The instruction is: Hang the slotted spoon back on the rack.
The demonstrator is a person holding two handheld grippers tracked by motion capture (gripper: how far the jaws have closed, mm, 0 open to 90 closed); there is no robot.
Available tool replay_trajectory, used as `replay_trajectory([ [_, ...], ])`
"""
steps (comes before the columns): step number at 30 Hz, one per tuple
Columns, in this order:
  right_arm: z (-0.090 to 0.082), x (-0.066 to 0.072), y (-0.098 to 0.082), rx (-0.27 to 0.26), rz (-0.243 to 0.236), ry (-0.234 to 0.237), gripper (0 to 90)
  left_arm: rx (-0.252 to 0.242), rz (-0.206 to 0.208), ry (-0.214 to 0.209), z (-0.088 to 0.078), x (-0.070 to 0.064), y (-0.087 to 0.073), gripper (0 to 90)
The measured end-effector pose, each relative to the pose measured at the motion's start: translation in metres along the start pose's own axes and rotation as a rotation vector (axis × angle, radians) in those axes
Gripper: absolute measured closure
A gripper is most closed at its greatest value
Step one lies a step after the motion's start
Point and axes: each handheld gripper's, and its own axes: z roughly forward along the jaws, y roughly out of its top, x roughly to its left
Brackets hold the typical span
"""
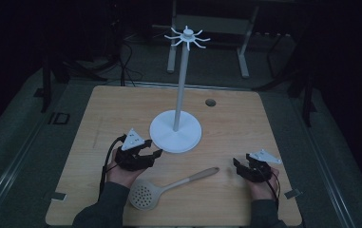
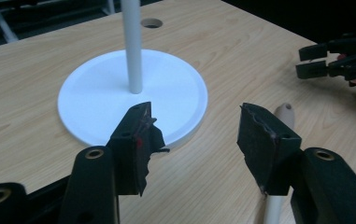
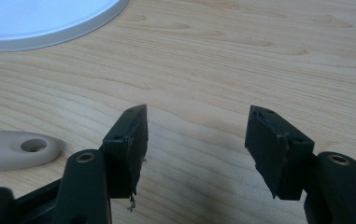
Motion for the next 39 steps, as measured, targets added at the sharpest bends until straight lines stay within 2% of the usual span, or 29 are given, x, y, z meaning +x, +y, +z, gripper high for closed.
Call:
replay_trajectory([
  [14, 0.001, -0.001, 0.000, 0.001, -0.003, -0.004, 39.4, 0.064, 0.054, -0.070, 0.016, -0.014, 0.018, 48.3],
  [15, 0.002, -0.001, 0.000, 0.001, -0.003, -0.004, 39.5, 0.091, 0.077, -0.080, 0.021, -0.018, 0.022, 48.3],
  [22, 0.002, -0.001, 0.000, 0.006, -0.005, -0.004, 39.6, 0.156, 0.112, -0.107, 0.035, -0.027, 0.029, 50.1],
  [32, 0.001, -0.002, 0.000, 0.010, -0.020, -0.016, 39.6, 0.237, 0.176, -0.115, 0.054, -0.043, 0.034, 52.0],
  [34, 0.001, -0.002, 0.000, 0.011, -0.024, -0.017, 39.6, 0.276, 0.190, -0.124, 0.061, -0.048, 0.035, 53.3],
  [39, 0.001, -0.001, 0.000, 0.011, -0.025, -0.016, 39.6, 0.322, 0.224, -0.153, 0.071, -0.055, 0.035, 53.6],
])
